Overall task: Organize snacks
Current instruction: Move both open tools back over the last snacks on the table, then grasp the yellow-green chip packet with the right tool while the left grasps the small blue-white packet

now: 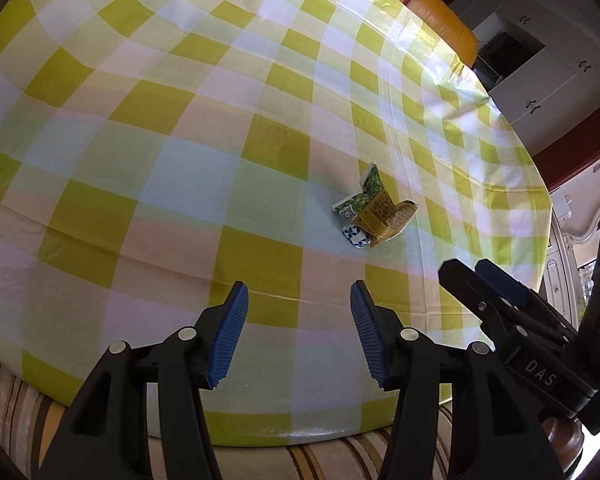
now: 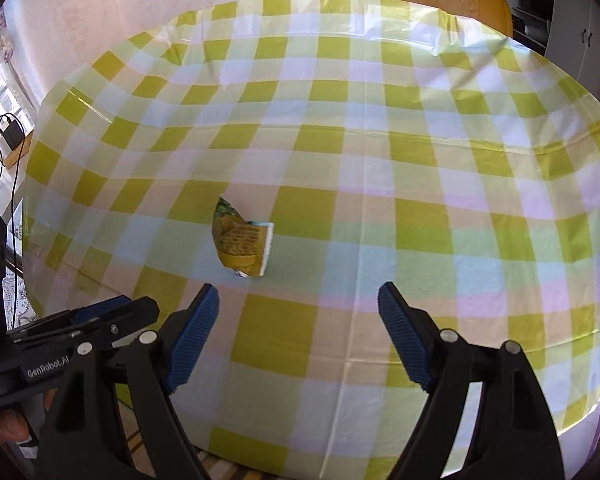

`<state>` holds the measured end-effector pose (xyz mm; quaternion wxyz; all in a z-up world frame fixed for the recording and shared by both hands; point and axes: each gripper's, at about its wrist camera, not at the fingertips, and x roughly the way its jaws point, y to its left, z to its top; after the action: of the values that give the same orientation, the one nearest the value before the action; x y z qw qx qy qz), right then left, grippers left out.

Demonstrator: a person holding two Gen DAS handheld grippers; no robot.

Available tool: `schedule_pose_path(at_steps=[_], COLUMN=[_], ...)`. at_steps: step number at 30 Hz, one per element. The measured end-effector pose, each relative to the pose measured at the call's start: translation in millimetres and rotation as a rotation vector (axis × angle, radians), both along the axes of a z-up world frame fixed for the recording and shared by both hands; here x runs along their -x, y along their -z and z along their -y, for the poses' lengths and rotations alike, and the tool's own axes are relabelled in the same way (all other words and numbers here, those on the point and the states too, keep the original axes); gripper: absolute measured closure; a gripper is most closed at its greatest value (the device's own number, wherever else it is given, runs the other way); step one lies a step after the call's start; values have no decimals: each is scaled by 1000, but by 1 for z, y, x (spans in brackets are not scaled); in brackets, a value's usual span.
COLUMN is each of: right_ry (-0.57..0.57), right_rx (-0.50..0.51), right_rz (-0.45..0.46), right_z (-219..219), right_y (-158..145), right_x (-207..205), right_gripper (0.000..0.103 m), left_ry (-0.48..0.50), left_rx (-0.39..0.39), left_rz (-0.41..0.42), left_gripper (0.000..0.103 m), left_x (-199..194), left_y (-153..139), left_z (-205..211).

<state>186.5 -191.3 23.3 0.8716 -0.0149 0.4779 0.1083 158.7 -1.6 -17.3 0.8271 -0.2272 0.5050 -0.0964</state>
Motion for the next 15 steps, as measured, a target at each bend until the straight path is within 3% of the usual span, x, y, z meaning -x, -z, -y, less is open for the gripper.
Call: schedule_pose_path(at_steps=[8,15], right_ry=[-37,-25], right_rx=[-10,-54], right_rz=[-24,-50], right_z=[-34,-33], right_y=[23,34], right_x=[-35,-51], right_gripper=[21,23], left_ry=[0,13], left_rx=[14,21], left_rz=[1,1], left_gripper=[52,52], left_x=[-2,-4], left_y=[4,7], left_z=[-10,-8])
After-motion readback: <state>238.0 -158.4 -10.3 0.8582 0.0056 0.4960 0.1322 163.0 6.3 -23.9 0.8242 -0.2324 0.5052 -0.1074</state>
